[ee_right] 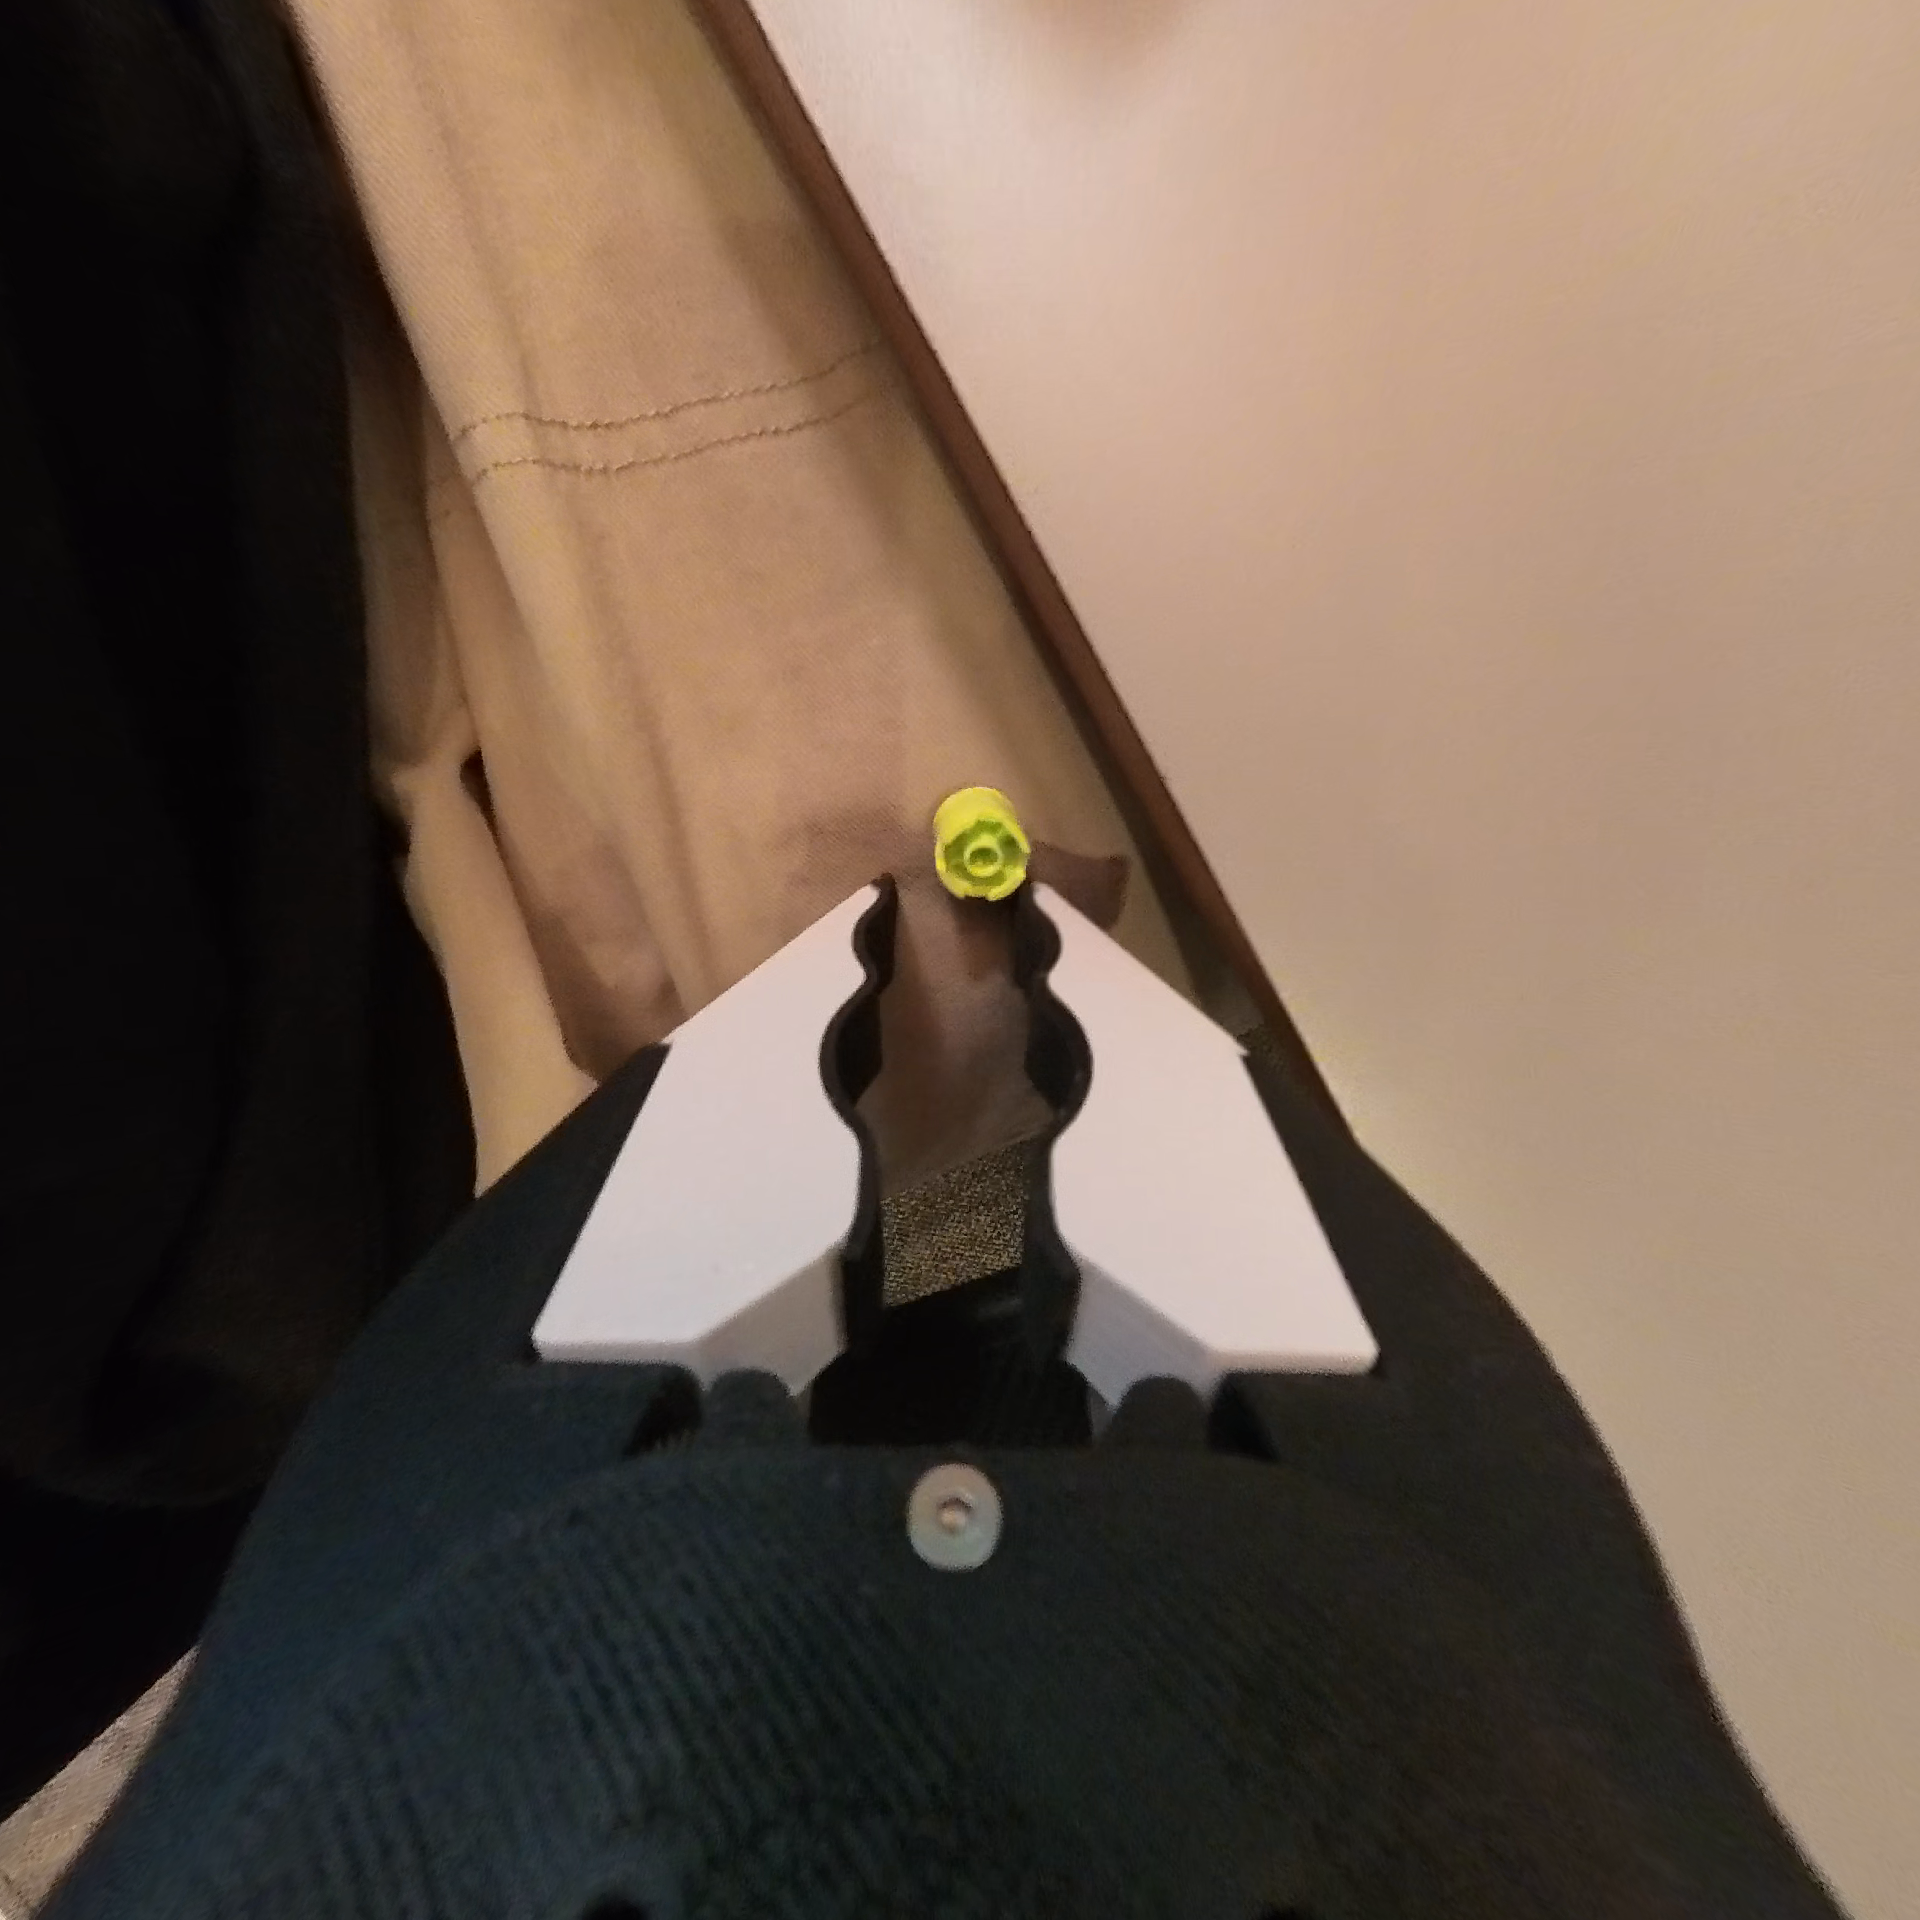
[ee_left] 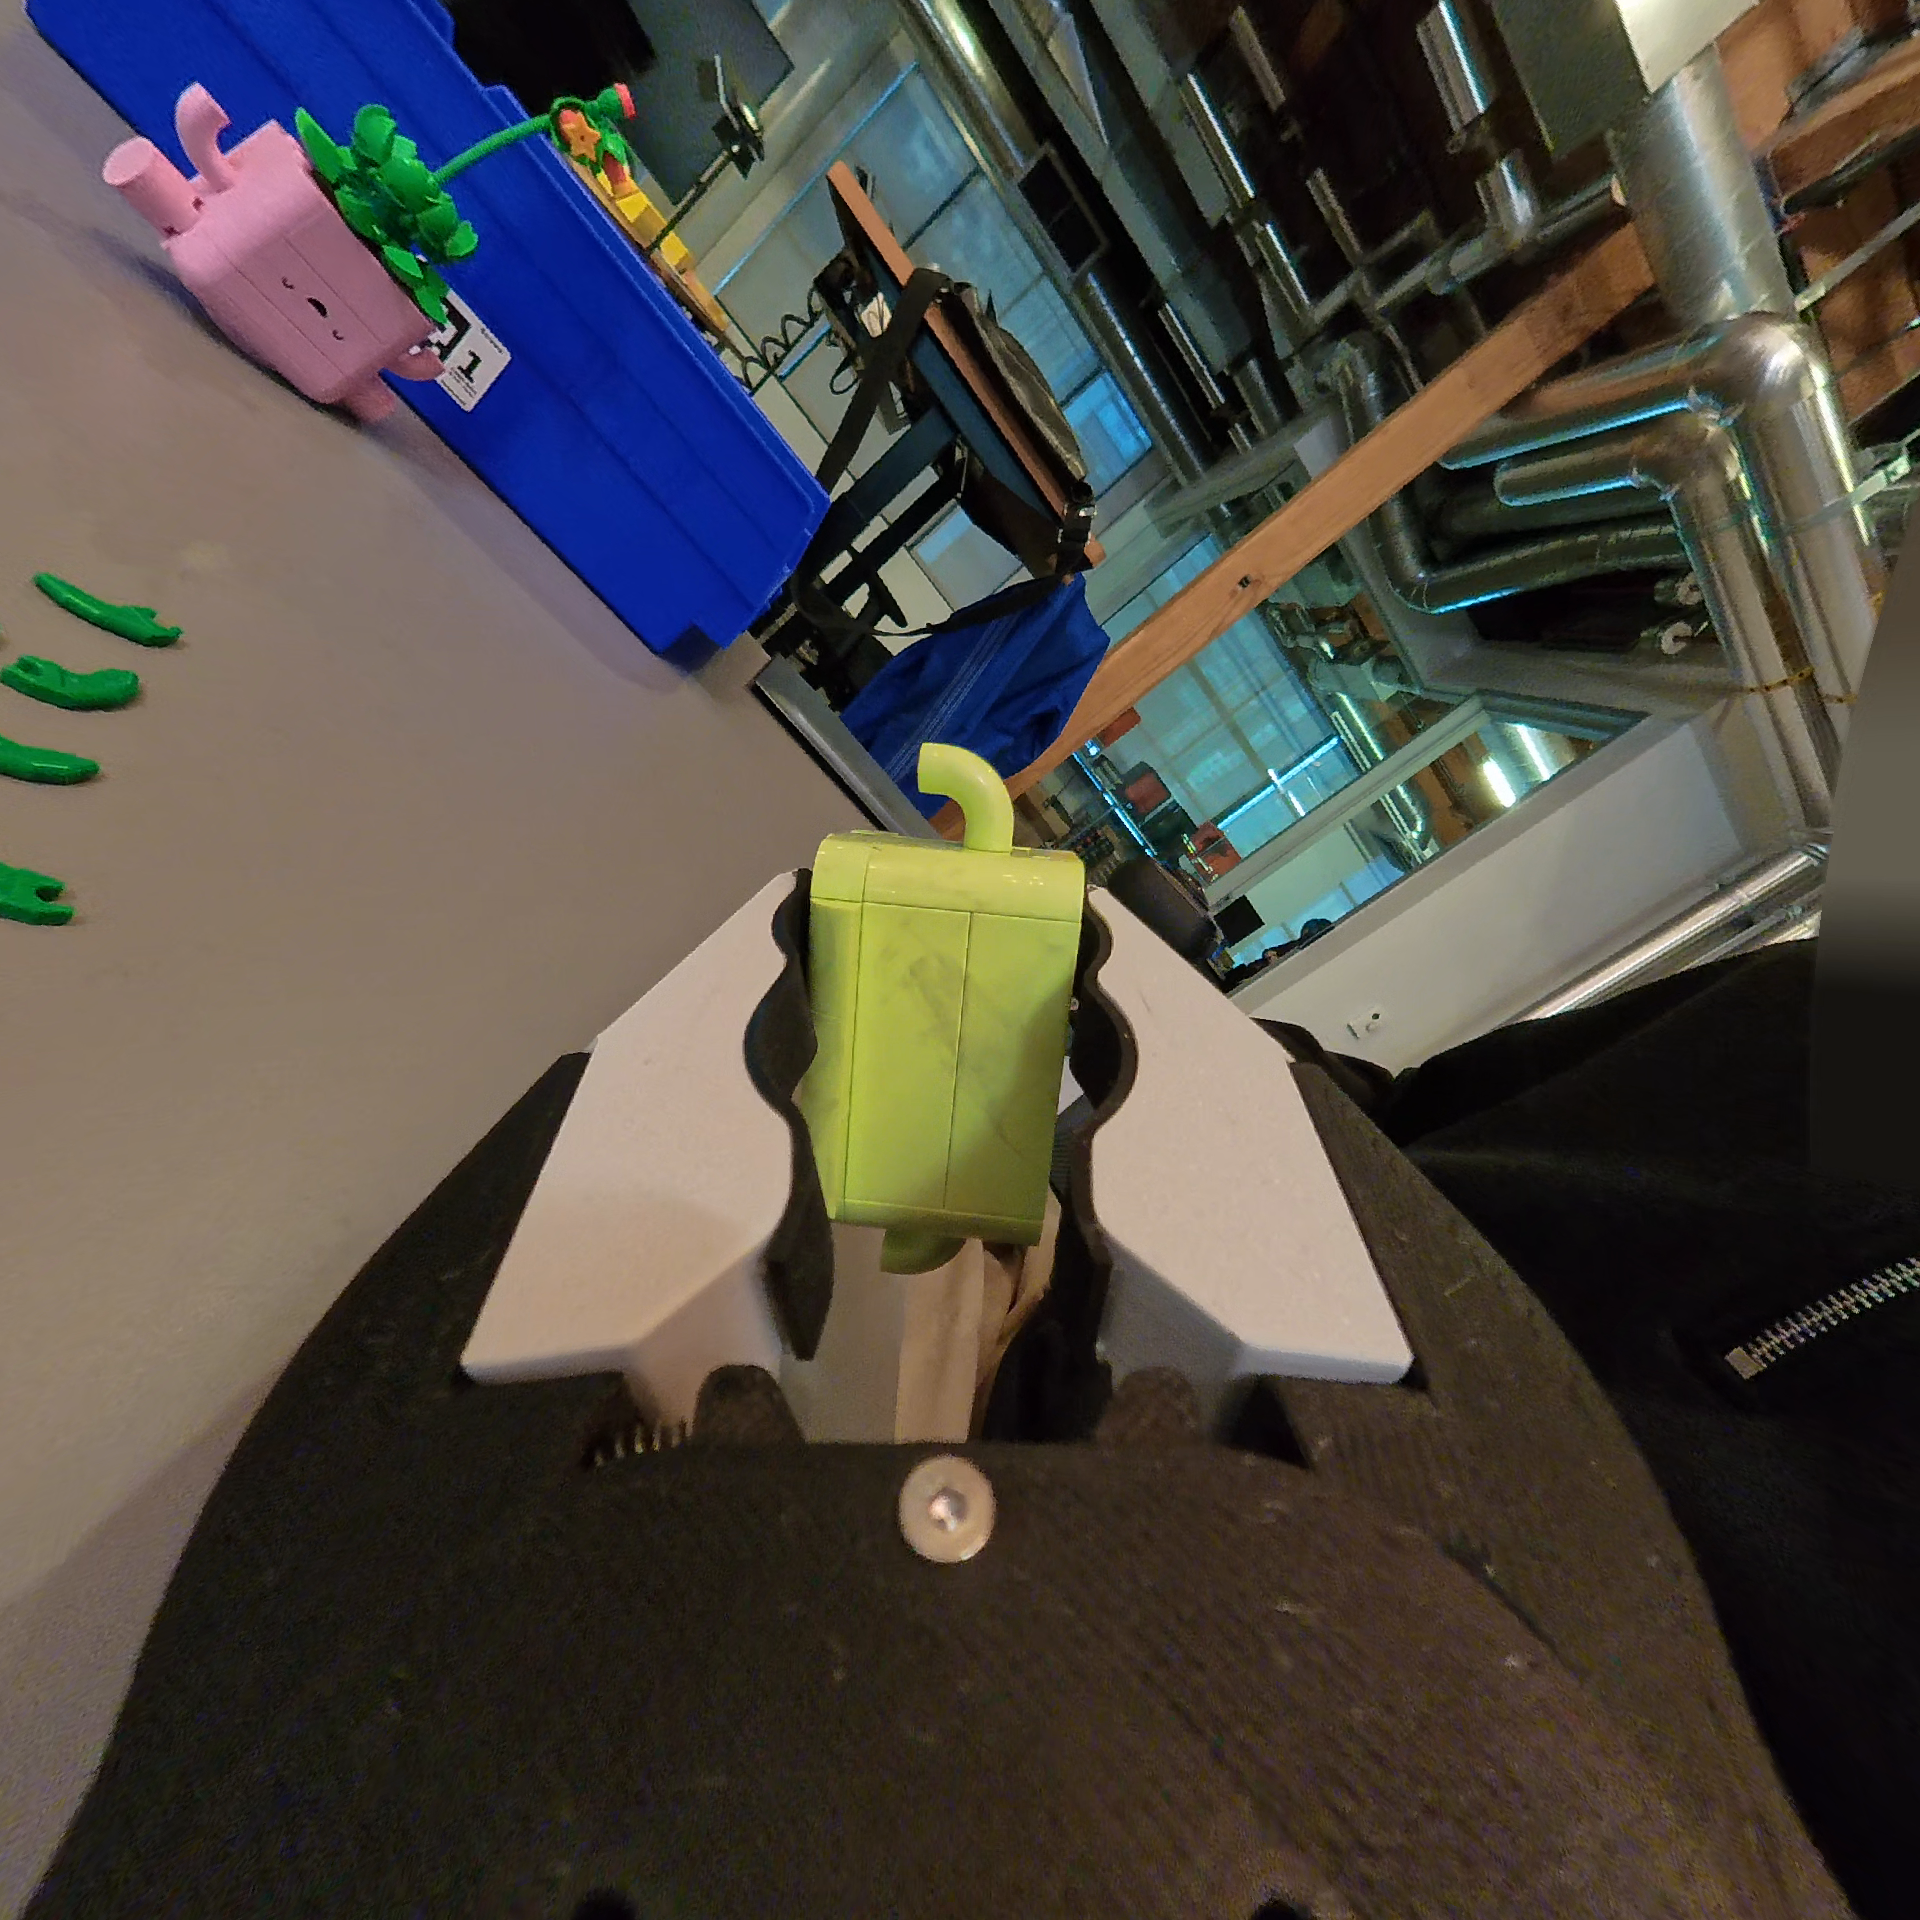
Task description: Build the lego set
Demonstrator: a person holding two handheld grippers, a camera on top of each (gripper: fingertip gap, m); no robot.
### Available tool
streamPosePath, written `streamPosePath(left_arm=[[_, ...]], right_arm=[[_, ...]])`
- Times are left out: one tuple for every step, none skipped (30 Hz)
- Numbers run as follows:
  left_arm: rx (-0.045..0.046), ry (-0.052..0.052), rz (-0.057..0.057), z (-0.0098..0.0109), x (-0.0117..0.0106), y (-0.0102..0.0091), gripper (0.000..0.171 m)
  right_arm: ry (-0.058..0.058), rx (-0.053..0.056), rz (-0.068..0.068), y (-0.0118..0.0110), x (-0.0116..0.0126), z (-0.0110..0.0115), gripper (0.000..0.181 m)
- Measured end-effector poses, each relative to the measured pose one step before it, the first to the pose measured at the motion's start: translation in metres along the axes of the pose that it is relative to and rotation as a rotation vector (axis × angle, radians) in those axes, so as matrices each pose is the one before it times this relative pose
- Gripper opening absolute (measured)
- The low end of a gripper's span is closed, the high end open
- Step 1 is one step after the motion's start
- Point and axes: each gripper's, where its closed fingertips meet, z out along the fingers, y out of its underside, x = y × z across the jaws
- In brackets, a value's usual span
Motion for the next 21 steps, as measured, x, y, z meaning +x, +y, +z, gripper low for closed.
streamPosePath(left_arm=[[0.00090, 0.0006, -0.0006, -0.00009, -0.00005, -0.00021, 0.044], [-0.00039, 0.0003, -0.0014, 0.00000, -0.00015, 0.00002, 0.044], [-0.00090, 0.0012, -0.0014, 0.00007, 0.00002, 0.00001, 0.044], [-0.00010, 0.0007, -0.0008, -0.00004, 0.00002, 0.00000, 0.044], [0.00013, 0.0006, -0.0007, -0.00005, -0.00006, -0.00011, 0.044], [-0.00010, 0.0009, -0.0010, -0.00004, 0.00006, 0.00000, 0.044], [-0.00033, 0.0006, -0.0012, 0.00000, -0.00013, 0.00001, 0.044], [-0.00025, 0.0005, -0.0007, 0.00006, 0.00004, -0.00005, 0.044], [0.00030, -0.0005, -0.0004, -0.00001, -0.00018, -0.00006, 0.044], [0.00085, -0.0004, -0.0001, -0.00016, -0.00007, -0.00018, 0.044], [0.00058, -0.0005, 0.0002, -0.00006, -0.00006, -0.00007, 0.044], [-0.00019, -0.0002, 0.0003, -0.00001, -0.00005, 0.00003, 0.044], [-0.00141, -0.0001, 0.0003, 0.00013, 0.00005, 0.00019, 0.044], [-0.00259, 0.0006, 0.0005, 0.00024, 0.00009, 0.00034, 0.044], [-0.00421, 0.0021, 0.0001, 0.00046, 0.00038, 0.00068, 0.044], [-0.00532, 0.0038, -0.0012, 0.00059, 0.00064, 0.00095, 0.044], [-0.00684, 0.0042, -0.0025, 0.00112, 0.00074, 0.00138, 0.044], [-0.00942, 0.0013, -0.0026, 0.00171, 0.00041, 0.00195, 0.044], [-0.01075, -0.0048, -0.0001, 0.00192, -0.00027, 0.00214, 0.044], [-0.01122, -0.0076, 0.0027, 0.00219, -0.00049, 0.00219, 0.044], [-0.01273, -0.0070, 0.0043, 0.00198, -0.00020, 0.00256, 0.044]], right_arm=[[0.0034, 0.0030, 0.0049, -0.00056, 0.00109, -0.00116, 0.023], [0.0045, 0.0055, 0.0046, -0.00088, 0.00110, -0.00163, 0.025], [0.0052, 0.0104, 0.0043, -0.00161, 0.00113, -0.00192, 0.026], [0.0015, 0.0162, 0.0055, -0.00243, 0.00066, -0.00176, 0.026], [-0.0068, 0.0187, 0.0091, -0.00293, -0.00045, -0.00136, 0.026], [-0.0114, 0.0168, 0.0116, -0.00278, -0.00076, -0.00065, 0.025], [-0.0108, 0.0137, 0.0097, -0.00222, -0.00063, 0.00006, 0.025], [-0.0081, 0.0085, 0.0054, -0.00135, -0.00061, 0.00040, 0.024], [-0.0047, 0.0025, -0.0008, -0.00065, -0.00065, 0.00022, 0.021], [-0.0004, 0.0033, -0.0080, -0.00129, -0.00087, -0.00046, 0.014], [-0.0032, 0.0086, -0.0103, -0.00263, -0.00173, -0.00127, 0.014], [-0.0196, 0.0133, -0.0059, -0.00401, -0.00417, -0.00199, 0.014], [-0.0315, 0.0280, -0.0007, -0.00716, -0.00589, -0.00292, 0.014], [-0.0338, 0.0558, -0.0011, -0.01197, -0.00632, -0.00427, 0.014], [-0.0328, 0.0809, -0.0042, -0.01671, -0.00621, -0.00511, 0.014], [-0.0164, 0.0933, -0.0066, -0.01979, -0.00304, -0.00483, 0.014], [0.0081, 0.0989, -0.0122, -0.02166, 0.00158, -0.00367, 0.014], [0.0185, 0.0996, -0.0205, -0.02246, 0.00371, -0.00157, 0.014], [0.0146, 0.0924, -0.0258, -0.02201, 0.00319, 0.00115, 0.014], [0.0060, 0.0761, -0.0272, -0.01956, 0.00161, 0.00456, 0.014], [0.0040, 0.0562, -0.0285, -0.01603, 0.00093, 0.00753, 0.014]])
